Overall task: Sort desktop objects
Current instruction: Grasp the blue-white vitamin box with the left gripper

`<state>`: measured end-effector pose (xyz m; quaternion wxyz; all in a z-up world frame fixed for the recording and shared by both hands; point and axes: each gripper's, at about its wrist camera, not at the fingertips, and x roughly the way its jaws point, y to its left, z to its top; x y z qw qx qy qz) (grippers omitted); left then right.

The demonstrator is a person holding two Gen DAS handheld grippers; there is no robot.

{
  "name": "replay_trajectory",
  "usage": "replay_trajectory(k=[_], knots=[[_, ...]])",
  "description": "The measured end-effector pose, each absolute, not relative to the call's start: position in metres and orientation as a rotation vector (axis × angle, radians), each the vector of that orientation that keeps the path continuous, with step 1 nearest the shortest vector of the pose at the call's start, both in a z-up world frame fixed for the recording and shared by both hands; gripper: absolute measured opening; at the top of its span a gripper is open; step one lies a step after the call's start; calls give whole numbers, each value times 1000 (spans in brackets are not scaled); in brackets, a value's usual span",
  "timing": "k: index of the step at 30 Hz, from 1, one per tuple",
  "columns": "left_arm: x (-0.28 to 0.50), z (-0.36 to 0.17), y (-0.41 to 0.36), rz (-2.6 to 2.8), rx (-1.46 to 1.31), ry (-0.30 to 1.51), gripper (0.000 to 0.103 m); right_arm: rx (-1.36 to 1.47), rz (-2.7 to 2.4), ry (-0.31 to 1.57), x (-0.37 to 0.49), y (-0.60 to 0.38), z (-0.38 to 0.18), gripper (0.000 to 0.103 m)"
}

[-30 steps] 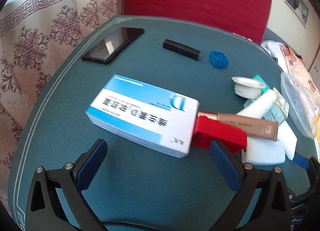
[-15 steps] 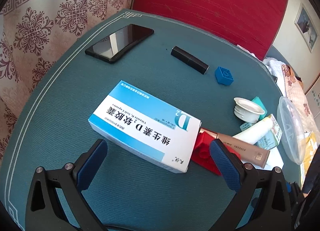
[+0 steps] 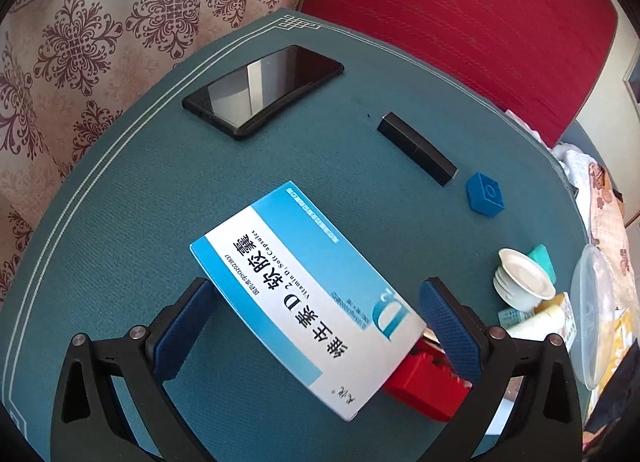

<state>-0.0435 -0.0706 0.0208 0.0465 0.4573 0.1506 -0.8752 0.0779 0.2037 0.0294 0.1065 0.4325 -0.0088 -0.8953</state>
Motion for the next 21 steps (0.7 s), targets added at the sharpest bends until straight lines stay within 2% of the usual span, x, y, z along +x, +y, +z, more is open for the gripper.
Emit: replay_trajectory(k=[12,15,21], knots=[[-68,6,-42,-2652,1383,89,103,1271,-2632,-26,79,208,29,103],[-64,6,-41,-2688,1345,59,102,1272,-2632,-19,79,208,28,103],[-55,8,-45,-2762,1284,44,83,1261,-2624,-51,80,212,29,103]])
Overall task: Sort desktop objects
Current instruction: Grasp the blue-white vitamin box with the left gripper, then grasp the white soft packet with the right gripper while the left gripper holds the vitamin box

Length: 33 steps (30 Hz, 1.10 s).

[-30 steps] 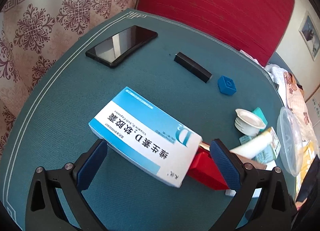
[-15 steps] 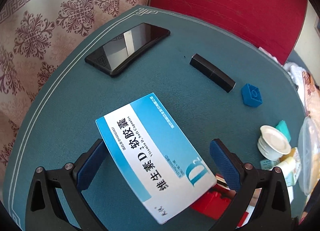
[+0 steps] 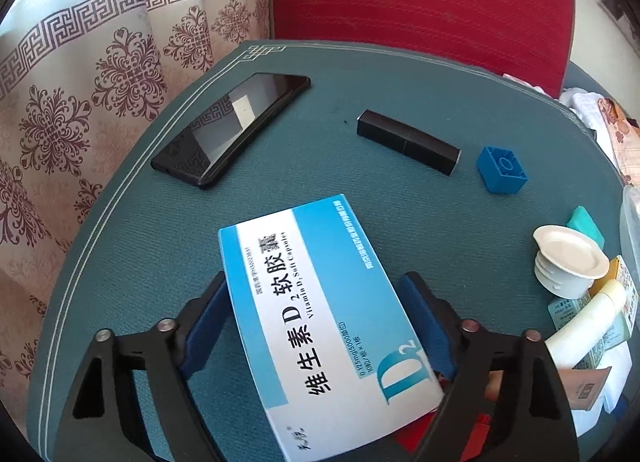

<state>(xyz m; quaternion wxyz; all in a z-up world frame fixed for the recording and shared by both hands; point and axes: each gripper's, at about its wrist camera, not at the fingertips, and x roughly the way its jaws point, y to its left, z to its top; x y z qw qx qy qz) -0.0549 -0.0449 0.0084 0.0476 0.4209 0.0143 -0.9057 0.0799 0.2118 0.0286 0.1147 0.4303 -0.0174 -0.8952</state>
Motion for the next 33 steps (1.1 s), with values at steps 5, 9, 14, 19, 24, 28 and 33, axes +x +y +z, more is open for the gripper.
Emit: replay_trajectory(k=[5,9,14,19,24,28,33], knots=[[-48,10,-46,-2821,1255,34,74,1215,-2600,-158,83,221,33,103],[-44,15,-36,-2858,1242,65,72,1156,-2583,-199,86,222,41,103],[-44,18,-38,-2869,1223,107,71,1084,-2578,-141,82,209,56,101],[-46,17,-41,-2854,1237,134,71,1063,-2588,-102,75,202,62,97],[-45,17,-41,-2847,1230,147,71,1152,-2642,-163,65,227,53,66],[-43,18,-39,-2847,1225,139,71,1169,-2710,-136,62,244,51,65],[-44,18,-36,-2837,1213,150,71,1188,-2716,-98,53,255,48,65]])
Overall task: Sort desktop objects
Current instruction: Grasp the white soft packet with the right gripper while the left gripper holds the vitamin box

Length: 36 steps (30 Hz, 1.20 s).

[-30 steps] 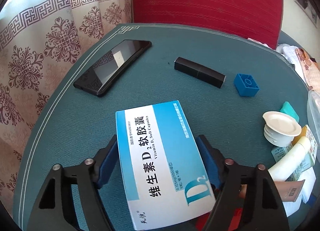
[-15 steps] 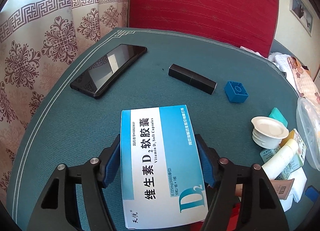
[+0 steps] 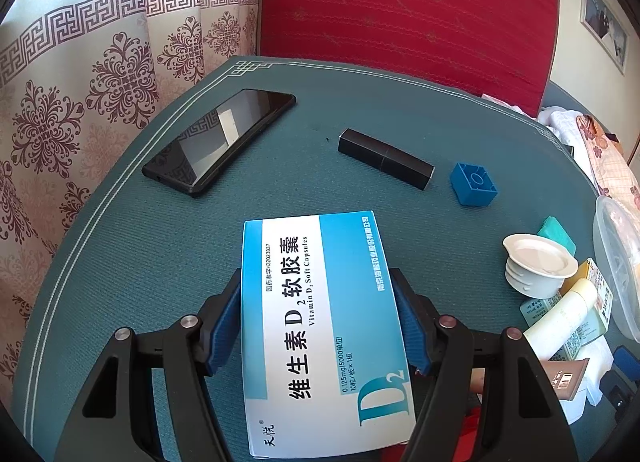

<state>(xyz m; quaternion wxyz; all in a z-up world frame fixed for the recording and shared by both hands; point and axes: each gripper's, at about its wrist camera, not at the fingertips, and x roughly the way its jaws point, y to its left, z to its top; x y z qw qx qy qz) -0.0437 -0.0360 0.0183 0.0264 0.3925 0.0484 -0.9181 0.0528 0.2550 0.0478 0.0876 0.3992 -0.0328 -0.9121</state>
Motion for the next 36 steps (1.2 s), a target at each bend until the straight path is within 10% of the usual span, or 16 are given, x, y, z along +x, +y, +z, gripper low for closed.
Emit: replay_trajectory(k=[18,36], knots=[[-35,21,-36,-2848,1212,157,71,1254,-2689,181,37,233,34,68],[-24,34,-27,-2845,1100,93,70,1157,-2687,-38,63,243,51,60]])
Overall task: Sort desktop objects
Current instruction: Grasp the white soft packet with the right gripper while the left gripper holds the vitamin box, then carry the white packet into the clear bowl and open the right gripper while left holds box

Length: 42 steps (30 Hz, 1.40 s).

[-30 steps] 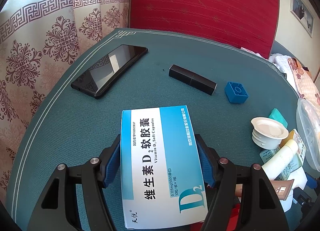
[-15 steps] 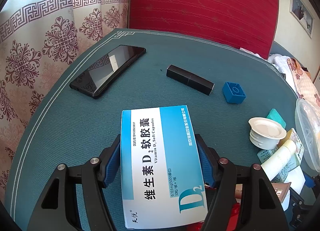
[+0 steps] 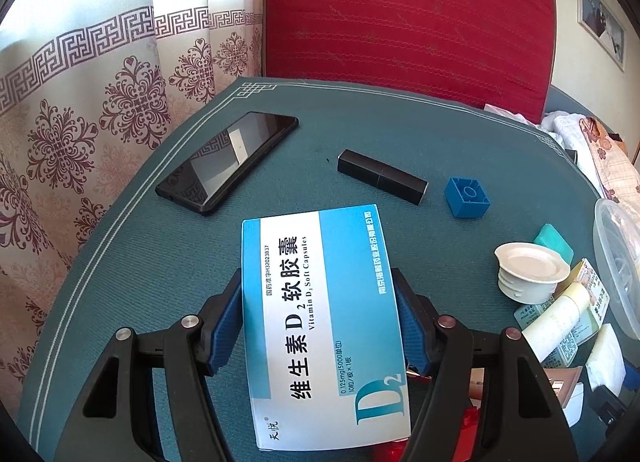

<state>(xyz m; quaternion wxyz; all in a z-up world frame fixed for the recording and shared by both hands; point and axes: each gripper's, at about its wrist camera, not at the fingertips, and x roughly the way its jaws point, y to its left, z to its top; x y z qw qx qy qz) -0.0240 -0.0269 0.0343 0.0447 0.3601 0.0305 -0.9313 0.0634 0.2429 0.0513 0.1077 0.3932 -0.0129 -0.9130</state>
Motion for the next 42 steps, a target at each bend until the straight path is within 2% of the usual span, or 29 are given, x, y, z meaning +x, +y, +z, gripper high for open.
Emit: replay_trajectory(k=[22,42], knots=[[7,61,-1,-2857,962,-76,69,1050,-2735,-217,73,269,71,60],[26,85,77,-3006,943,-222,69,947,-2850,-348,76,329,88,60]])
